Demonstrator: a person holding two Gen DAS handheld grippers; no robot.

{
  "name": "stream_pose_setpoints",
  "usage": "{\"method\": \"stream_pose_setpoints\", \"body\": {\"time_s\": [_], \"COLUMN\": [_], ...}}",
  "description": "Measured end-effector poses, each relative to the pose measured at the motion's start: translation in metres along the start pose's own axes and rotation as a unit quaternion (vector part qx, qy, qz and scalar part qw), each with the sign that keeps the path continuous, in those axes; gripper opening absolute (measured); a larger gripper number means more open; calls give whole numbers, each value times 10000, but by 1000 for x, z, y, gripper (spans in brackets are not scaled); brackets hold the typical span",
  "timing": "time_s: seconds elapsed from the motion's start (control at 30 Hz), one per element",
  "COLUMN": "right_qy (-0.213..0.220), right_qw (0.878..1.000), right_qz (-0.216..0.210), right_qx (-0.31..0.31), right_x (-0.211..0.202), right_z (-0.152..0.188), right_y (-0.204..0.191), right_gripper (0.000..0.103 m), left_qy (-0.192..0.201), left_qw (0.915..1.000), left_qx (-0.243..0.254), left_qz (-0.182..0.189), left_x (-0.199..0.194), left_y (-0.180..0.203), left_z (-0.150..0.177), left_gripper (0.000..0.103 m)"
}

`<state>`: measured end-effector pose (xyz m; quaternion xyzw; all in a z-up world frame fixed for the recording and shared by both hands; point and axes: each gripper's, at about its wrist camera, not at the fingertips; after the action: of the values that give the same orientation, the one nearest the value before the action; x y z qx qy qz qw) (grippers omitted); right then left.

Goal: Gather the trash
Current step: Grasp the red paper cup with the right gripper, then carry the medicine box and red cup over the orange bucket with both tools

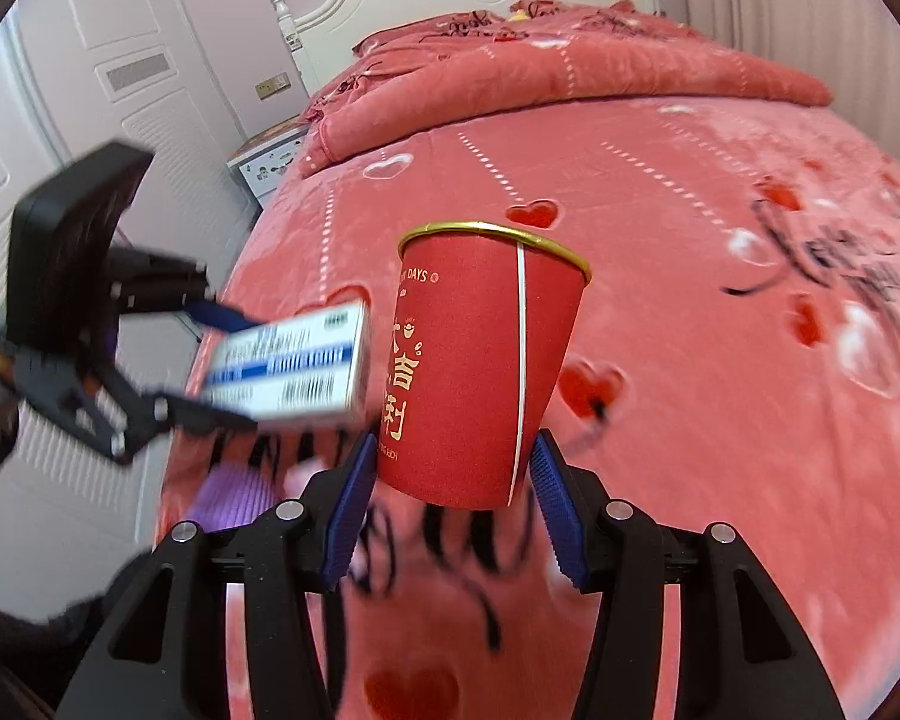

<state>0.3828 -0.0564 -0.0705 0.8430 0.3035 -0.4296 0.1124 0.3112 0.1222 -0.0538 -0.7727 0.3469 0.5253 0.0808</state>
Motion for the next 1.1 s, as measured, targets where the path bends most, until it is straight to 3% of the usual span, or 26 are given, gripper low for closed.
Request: {"method": "stream_pose_setpoints", "body": {"time_s": [0.3, 0.7, 1.1], "right_qy": [89, 252, 398], "right_qw": [9995, 9940, 9741], "right_qz": [196, 657, 1389], "right_qx": [252, 835, 1740], "right_x": [-105, -211, -290], "right_z": [93, 238, 364], "right_y": [7, 10, 46], "right_gripper": [53, 53, 53], "left_qy": [-122, -336, -679], "left_qw": [9989, 9951, 9789], "left_qx": [452, 832, 1674], "left_qz": [76, 426, 959], "left_x": [-1, 21, 86], "left_y": [99, 217, 342], "left_z": [0, 29, 11], "left_gripper": [64, 64, 64]}}
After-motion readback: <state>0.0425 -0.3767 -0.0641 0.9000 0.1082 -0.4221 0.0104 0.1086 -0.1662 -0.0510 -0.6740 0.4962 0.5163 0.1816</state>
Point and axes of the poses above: each gripper's, at about its wrist camera, not at the fingertips, and x roughly the way its jaws point, y to its right, z to its underside, and after that the axes turned 11 degrees about z, right-handed
